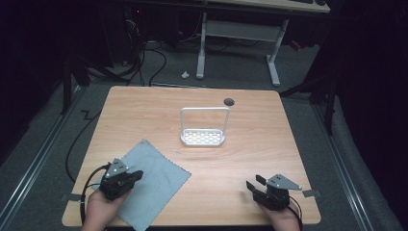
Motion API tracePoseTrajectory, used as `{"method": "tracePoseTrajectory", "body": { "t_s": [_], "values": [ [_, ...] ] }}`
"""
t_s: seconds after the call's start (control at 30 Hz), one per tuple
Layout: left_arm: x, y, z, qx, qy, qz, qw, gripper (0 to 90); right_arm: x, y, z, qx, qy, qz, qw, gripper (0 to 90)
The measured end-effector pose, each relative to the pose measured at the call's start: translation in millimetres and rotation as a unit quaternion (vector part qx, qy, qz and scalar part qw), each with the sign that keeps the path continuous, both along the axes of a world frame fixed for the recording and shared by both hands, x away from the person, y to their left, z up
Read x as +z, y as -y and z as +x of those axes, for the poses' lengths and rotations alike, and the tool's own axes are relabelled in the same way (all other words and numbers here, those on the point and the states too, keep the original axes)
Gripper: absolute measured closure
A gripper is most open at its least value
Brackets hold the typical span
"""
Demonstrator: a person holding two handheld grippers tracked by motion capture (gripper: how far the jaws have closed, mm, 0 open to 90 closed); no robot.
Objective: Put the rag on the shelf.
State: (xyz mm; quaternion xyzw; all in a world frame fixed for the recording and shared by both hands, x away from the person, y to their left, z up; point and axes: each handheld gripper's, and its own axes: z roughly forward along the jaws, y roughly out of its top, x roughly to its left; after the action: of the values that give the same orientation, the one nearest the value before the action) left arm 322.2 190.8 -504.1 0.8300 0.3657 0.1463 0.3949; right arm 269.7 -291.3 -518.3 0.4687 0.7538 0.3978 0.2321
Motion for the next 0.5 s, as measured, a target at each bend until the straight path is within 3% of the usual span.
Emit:
{"method": "tracePoseTrajectory", "body": {
  "t_s": [0.07,0.23,0.37,0.5],
  "values": [
    [-1.8,6.2,-1.2,-0.007,-0.004,0.018,0.9998,89.8,-0.1,-0.4,-0.1,0.002,-0.002,-0.003,1.0000,52.3],
    [-9.1,18.3,-2.9,-0.038,-0.034,0.037,0.9980,89.7,0.1,-0.9,-0.7,0.007,0.000,-0.002,1.0000,52.1],
    [-15.9,30.2,-4.9,-0.053,-0.034,0.068,0.9957,89.7,-0.9,-1.9,0.0,0.012,-0.005,-0.002,0.9999,52.0],
    [-16.8,37.6,-5.2,-0.058,-0.035,0.060,0.9959,89.7,-1.3,-3.2,0.1,0.014,-0.008,-0.002,0.9999,52.1]
  ]
}}
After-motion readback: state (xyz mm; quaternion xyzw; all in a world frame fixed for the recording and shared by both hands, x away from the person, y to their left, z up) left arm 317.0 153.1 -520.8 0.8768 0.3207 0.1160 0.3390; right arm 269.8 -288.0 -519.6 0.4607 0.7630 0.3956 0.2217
